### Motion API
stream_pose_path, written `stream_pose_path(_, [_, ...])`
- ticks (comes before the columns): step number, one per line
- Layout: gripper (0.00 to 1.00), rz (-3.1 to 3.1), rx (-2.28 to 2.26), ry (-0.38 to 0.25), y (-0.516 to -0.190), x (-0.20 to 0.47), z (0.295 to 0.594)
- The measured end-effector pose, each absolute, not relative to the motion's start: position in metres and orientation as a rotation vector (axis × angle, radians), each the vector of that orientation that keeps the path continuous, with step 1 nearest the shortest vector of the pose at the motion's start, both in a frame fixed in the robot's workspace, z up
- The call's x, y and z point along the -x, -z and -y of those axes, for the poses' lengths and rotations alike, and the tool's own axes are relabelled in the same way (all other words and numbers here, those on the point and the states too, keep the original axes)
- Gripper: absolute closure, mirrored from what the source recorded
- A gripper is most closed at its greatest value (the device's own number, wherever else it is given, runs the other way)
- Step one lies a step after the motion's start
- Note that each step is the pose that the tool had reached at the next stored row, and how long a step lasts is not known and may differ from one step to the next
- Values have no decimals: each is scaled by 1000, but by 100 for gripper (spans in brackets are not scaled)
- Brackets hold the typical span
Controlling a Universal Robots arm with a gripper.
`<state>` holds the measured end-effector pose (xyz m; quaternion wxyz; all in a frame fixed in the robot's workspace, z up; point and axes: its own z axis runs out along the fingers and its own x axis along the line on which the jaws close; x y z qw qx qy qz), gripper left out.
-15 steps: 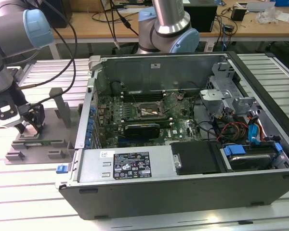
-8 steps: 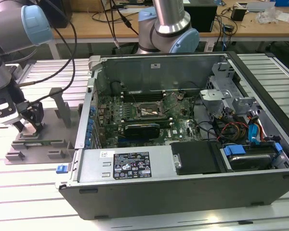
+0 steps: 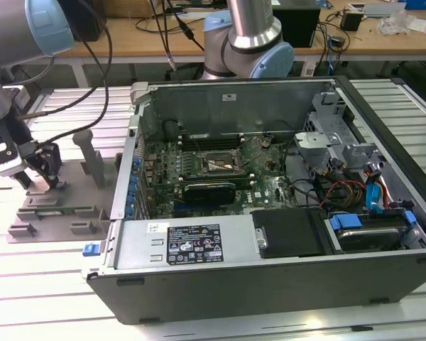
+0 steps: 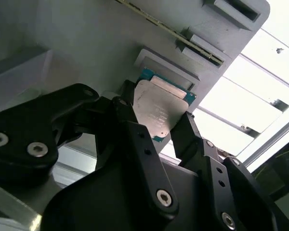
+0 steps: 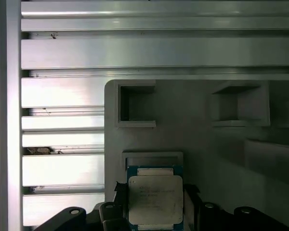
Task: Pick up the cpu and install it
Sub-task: 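Pick up the cpu and move it towards the insertion slot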
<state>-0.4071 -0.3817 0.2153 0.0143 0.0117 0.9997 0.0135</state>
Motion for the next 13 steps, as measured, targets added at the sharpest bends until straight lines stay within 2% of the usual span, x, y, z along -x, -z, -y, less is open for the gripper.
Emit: stream_pose_path(13, [45, -3112, -36, -42, -241, 407, 381])
